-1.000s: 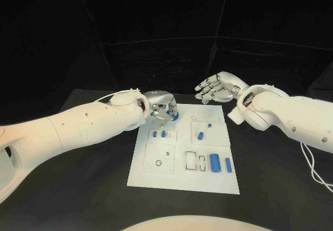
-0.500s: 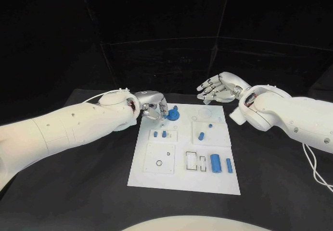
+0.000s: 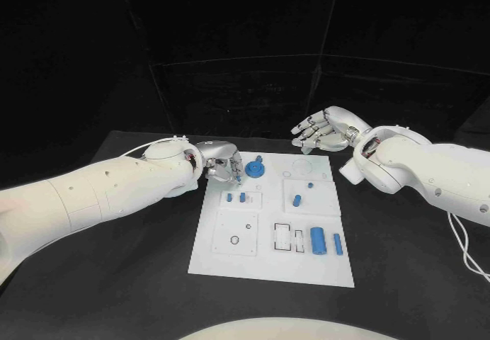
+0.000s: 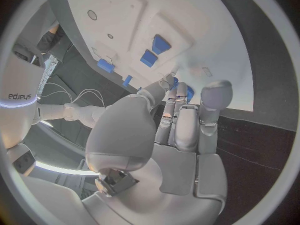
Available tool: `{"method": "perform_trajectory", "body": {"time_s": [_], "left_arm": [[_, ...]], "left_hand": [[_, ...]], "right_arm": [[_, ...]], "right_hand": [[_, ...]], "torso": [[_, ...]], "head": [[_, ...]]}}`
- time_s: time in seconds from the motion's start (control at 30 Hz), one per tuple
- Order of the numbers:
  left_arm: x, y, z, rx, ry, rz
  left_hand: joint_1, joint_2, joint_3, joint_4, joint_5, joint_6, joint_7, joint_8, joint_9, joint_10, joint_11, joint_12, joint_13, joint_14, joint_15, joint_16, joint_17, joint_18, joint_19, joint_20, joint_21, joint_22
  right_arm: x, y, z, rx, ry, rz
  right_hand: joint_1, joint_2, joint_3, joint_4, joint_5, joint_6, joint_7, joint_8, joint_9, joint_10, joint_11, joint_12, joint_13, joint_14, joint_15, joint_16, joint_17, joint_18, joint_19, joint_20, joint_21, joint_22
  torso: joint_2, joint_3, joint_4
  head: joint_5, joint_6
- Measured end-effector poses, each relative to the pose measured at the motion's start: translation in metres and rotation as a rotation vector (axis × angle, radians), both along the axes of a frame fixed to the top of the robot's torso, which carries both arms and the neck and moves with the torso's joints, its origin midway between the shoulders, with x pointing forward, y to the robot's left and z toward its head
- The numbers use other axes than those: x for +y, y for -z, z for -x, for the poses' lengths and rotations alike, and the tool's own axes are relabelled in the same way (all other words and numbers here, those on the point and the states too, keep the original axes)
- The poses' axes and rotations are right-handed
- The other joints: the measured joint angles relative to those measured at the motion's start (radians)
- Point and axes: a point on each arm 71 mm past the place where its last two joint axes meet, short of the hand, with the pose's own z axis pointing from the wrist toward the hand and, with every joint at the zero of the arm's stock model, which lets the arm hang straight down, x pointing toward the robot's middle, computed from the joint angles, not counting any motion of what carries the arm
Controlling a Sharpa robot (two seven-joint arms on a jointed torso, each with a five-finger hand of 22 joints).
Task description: Assemble the parts on the task board
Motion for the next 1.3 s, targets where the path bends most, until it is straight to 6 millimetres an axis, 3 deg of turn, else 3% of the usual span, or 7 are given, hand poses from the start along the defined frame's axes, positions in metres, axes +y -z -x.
{"method": "perform_trajectory", "body": {"time_s": [1.3], "left_arm": [[-0.0077, 0.0079, 0.0001, 0.033, 0.010, -0.011]], "left_hand": [[0.000, 0.000, 0.003, -0.003, 0.000, 0.007, 0.000, -0.004, -0.001, 0.004, -0.004, -0.006, 0.000, 0.000, 0.000, 0.000, -0.002, 0.000, 0.000, 0.000, 0.005, 0.007]], "right_arm": [[0.0017, 0.0001, -0.0002, 0.001, -0.003, -0.001]], "right_hand": [[0.000, 0.000, 0.000, 0.000, 0.000, 0.000, 0.000, 0.000, 0.000, 0.000, 0.000, 0.000, 0.000, 0.000, 0.000, 0.000, 0.000, 0.000, 0.000, 0.000, 0.000, 0.000]], "torso": [[0.000, 0.0001, 0.0005]], "head": [[-0.005, -0.009]]}}
